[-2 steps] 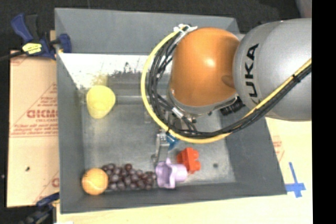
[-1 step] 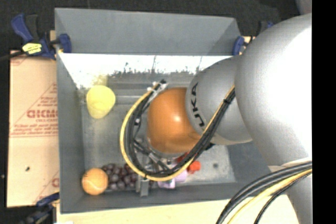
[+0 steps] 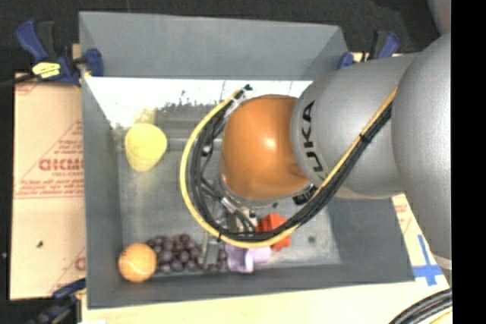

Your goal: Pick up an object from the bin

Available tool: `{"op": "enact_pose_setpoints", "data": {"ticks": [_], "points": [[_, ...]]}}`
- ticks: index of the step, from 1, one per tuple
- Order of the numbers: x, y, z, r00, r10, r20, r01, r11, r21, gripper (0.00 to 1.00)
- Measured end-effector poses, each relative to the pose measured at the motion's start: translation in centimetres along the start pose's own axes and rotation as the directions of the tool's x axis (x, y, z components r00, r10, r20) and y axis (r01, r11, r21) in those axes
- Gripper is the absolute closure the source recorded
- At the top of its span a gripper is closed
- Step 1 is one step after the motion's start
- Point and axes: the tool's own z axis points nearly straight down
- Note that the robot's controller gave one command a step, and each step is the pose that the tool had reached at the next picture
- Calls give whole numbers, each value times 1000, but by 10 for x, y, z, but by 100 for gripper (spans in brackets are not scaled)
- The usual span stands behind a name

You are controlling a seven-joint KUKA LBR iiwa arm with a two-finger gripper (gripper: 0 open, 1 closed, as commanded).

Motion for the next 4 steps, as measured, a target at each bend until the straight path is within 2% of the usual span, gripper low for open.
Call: {"op": "enact_pose_setpoints", "data": {"ticks": [1,2,3,4], "points": [[-4,27,62,994,110,-1,-110,994,0,0],[9,-2,90,953,304,-1,-304,953,-1,0],[-7,-34,90,954,299,3,-299,954,-3,100],[-7,-34,90,954,300,3,-300,954,-3,100]]}}
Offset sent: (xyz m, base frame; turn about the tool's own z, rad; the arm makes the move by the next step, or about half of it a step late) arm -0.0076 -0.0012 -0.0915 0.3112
